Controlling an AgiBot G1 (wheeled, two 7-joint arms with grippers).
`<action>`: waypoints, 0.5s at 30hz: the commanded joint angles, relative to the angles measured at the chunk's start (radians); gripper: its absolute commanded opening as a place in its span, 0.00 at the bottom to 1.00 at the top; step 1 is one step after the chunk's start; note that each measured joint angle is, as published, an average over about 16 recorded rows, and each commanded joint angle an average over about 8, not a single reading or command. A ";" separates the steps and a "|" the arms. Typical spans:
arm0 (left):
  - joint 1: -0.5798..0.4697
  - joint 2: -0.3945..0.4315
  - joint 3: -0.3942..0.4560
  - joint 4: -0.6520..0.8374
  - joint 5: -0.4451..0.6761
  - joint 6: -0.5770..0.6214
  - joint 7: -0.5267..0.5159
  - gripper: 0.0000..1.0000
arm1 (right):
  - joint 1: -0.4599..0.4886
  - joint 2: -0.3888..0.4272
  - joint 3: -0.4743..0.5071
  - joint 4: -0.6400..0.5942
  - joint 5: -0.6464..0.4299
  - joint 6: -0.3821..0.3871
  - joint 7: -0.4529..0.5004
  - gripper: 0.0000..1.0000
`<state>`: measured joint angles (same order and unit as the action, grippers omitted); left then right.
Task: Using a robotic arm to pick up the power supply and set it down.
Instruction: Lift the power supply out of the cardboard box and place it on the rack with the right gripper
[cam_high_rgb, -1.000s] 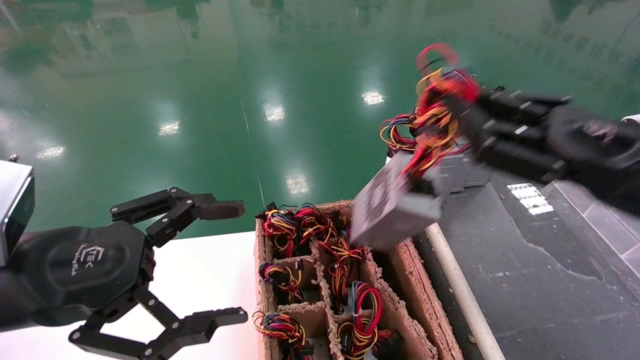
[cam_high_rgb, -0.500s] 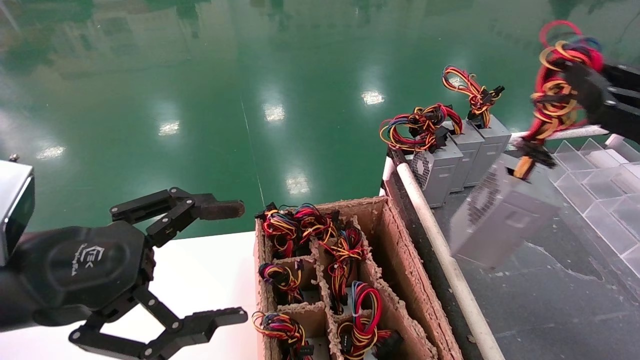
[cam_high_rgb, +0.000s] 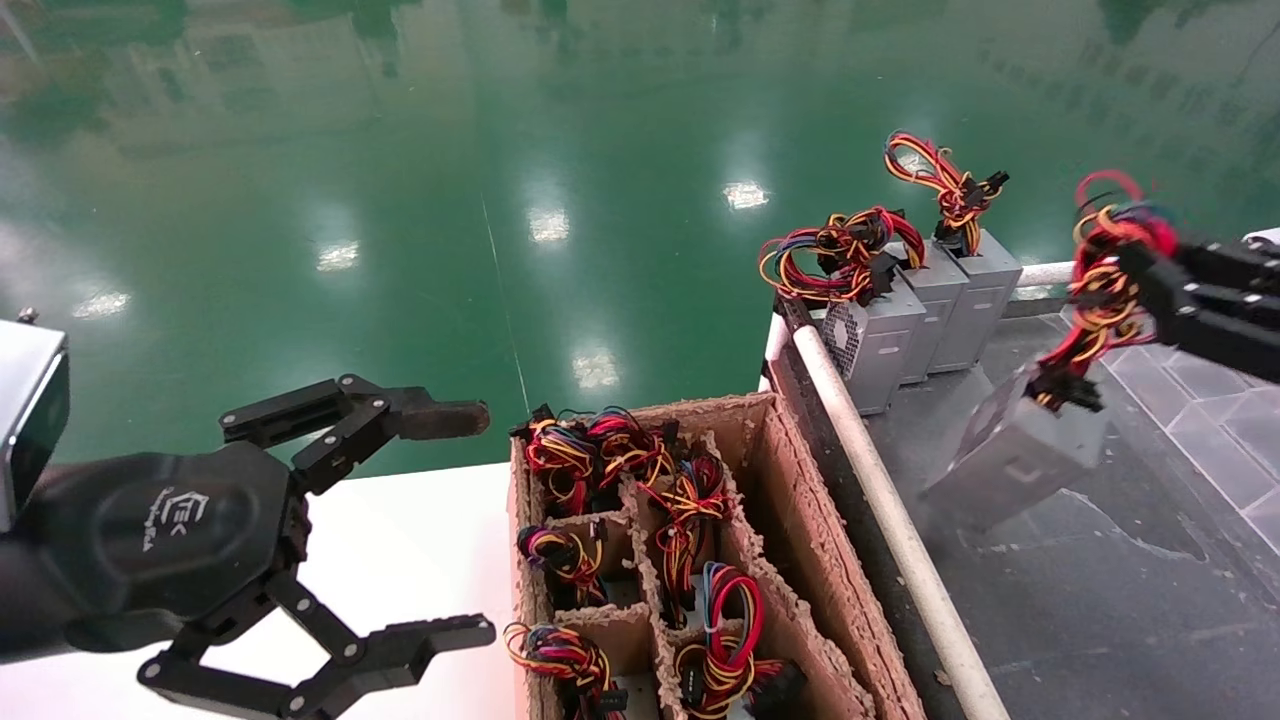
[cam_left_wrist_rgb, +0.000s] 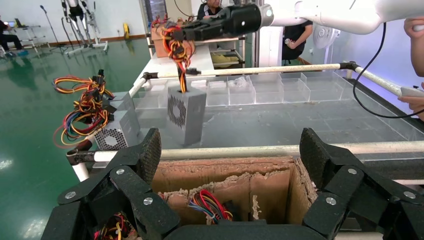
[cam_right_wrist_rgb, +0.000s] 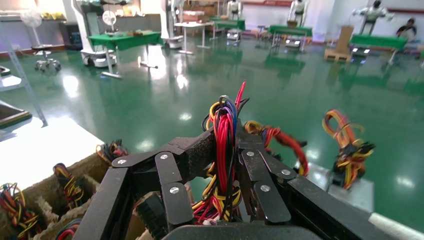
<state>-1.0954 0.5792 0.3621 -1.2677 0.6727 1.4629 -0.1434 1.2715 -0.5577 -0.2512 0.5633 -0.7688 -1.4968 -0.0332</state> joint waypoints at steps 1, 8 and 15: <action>0.000 0.000 0.000 0.000 0.000 0.000 0.000 1.00 | 0.016 -0.012 -0.015 -0.024 -0.023 -0.006 -0.006 0.00; 0.000 0.000 0.000 0.000 0.000 0.000 0.000 1.00 | 0.090 -0.075 -0.057 -0.115 -0.080 -0.025 -0.021 0.00; 0.000 0.000 0.000 0.000 0.000 0.000 0.000 1.00 | 0.177 -0.155 -0.095 -0.205 -0.137 -0.001 -0.034 0.00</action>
<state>-1.0954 0.5791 0.3622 -1.2677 0.6726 1.4628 -0.1433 1.4465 -0.7126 -0.3449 0.3595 -0.9048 -1.4977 -0.0714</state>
